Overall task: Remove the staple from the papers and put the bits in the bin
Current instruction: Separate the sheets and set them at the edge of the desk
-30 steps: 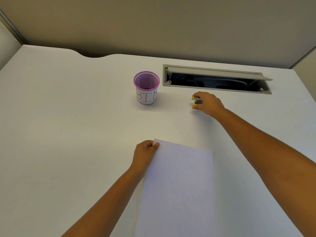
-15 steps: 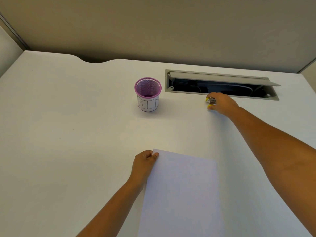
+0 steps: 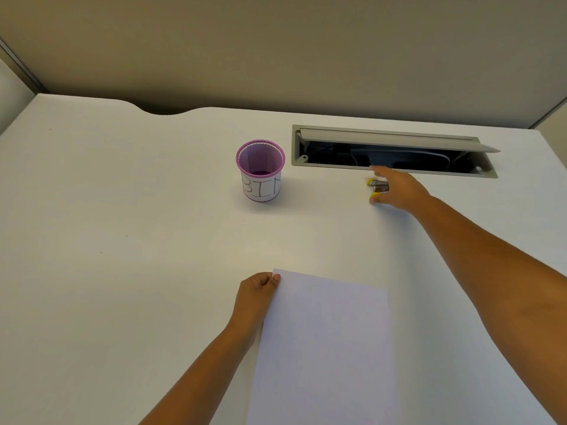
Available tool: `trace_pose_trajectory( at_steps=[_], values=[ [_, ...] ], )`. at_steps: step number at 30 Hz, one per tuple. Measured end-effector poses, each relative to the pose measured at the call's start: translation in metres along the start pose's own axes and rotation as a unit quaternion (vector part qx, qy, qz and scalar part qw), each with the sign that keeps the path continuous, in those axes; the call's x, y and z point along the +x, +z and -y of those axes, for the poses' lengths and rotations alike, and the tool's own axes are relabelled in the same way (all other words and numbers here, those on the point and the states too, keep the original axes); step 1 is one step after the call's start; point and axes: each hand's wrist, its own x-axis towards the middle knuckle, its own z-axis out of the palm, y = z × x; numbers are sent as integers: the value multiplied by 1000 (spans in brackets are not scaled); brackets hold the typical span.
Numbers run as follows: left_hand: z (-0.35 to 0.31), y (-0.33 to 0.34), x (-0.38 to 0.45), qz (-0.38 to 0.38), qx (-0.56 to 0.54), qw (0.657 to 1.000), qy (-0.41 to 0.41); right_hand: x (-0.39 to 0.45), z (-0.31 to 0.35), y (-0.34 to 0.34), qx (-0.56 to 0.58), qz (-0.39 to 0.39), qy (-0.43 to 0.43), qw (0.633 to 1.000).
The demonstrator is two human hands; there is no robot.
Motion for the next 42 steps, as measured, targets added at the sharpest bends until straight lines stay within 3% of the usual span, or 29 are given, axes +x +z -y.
trace_pose_trajectory(
  at_steps=[5,8,13,16,20,25,34,38,42],
  values=[
    [-13,3,-15,17,-29,999,2,-58,51,-3,199,-118,-82,969],
    [-21,5,-23,20,-40,999,-6,-123,78,13,234,-135,-112,956],
    [-35,18,-48,22,-61,998,22,-240,106,43,239,-87,-20,967],
    [-44,35,-72,68,-122,990,27,-280,120,59,234,-64,38,969],
    [-55,49,-103,108,-189,976,17,-297,129,65,284,-109,96,948],
    [-61,52,-131,109,-198,973,44,-312,128,54,318,-172,94,928],
    [-90,22,-148,62,-96,964,241,-339,137,-9,402,-264,35,876],
    [-132,0,-156,17,-35,933,357,-356,154,-38,511,-185,-48,838],
    [-166,-16,-175,-13,46,886,461,-362,161,-54,587,-100,-77,800]
  ],
)
